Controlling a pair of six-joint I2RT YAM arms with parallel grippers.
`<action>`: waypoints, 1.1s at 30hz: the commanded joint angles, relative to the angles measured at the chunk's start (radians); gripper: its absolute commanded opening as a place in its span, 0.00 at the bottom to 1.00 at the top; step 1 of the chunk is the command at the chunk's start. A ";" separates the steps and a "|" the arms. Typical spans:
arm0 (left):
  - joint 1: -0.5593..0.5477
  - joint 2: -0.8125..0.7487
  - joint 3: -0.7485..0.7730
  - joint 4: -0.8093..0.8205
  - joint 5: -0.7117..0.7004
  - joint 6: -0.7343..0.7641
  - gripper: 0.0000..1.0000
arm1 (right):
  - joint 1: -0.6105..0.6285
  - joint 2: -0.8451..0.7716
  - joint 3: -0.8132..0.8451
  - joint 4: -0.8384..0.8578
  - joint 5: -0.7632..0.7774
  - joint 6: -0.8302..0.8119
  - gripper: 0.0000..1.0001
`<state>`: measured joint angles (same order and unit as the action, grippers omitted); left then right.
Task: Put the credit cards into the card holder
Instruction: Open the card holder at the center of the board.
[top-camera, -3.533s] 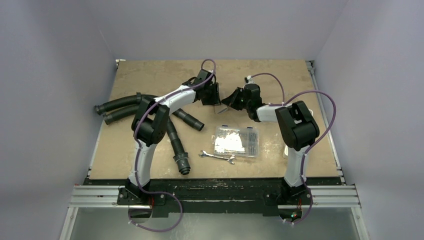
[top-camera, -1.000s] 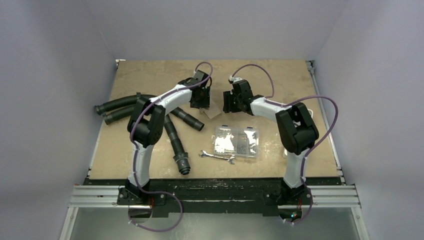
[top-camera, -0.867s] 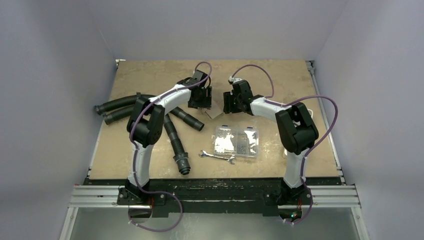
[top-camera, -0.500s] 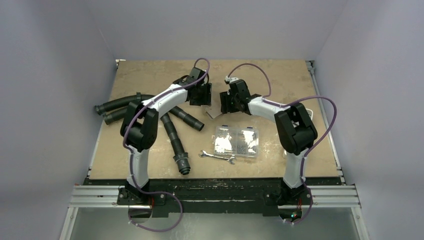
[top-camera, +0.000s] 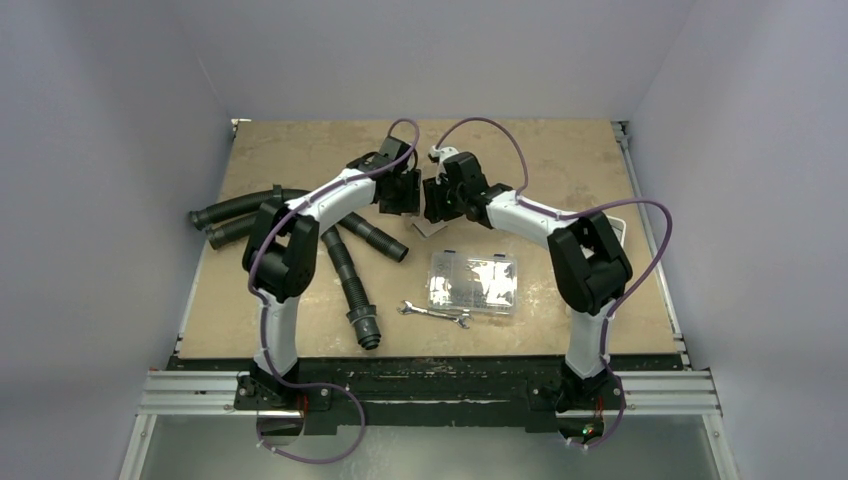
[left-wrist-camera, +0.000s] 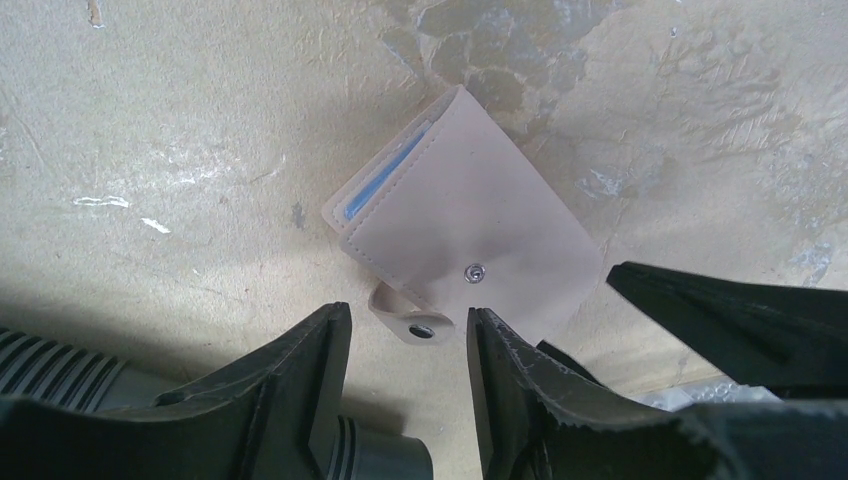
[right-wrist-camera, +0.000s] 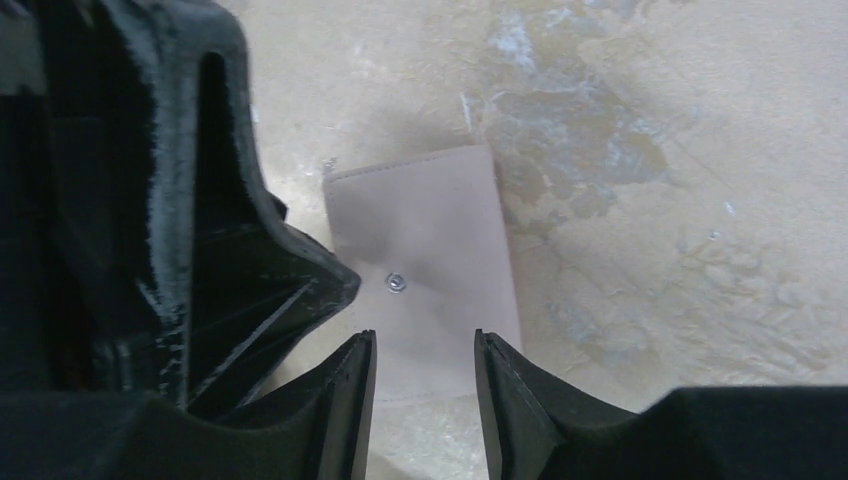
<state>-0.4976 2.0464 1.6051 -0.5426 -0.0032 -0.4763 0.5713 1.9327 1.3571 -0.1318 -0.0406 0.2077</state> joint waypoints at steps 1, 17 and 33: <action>0.006 0.000 0.014 -0.005 -0.019 0.011 0.50 | 0.007 -0.001 0.036 0.060 -0.126 0.026 0.45; 0.013 -0.001 -0.003 -0.006 0.010 -0.014 0.36 | 0.084 0.067 -0.013 0.071 0.057 -0.135 0.66; 0.051 -0.034 -0.119 0.107 0.130 -0.045 0.10 | 0.118 0.088 -0.049 0.155 0.320 -0.087 0.62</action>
<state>-0.4507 2.0434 1.4784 -0.4774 0.0753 -0.5083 0.6876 2.0247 1.3262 -0.0257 0.1894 0.0761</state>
